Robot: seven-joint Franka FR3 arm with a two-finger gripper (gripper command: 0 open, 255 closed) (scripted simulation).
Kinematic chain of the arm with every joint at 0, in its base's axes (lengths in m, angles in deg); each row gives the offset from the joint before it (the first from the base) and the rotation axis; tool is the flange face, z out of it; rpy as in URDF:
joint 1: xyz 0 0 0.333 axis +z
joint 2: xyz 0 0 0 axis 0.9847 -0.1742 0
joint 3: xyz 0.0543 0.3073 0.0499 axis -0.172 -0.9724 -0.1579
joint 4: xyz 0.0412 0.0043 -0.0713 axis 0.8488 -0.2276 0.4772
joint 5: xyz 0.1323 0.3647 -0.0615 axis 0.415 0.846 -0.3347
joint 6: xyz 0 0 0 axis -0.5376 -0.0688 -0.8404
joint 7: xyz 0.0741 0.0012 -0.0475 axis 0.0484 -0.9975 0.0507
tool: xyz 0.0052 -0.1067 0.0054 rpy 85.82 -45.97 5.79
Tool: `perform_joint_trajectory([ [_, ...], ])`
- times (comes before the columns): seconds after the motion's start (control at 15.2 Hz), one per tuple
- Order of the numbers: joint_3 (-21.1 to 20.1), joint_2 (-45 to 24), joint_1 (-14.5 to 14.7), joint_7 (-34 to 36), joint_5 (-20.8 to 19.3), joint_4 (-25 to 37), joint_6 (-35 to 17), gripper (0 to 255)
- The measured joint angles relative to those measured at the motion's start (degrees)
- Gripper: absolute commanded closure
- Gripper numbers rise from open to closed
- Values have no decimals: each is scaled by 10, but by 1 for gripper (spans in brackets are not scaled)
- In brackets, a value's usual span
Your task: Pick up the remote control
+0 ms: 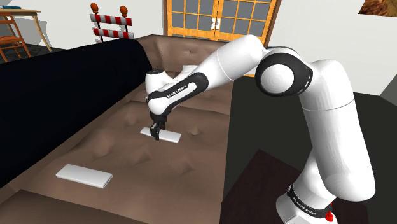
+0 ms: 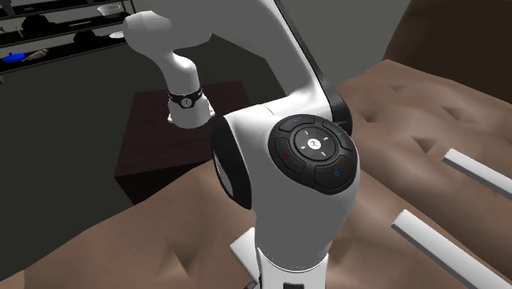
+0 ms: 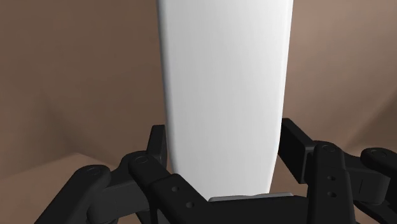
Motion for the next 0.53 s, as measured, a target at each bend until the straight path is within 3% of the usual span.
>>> perform_joint_trajectory([
  [0.53, -1, 28, -1, -3, 2, 11, 39, 255],
])
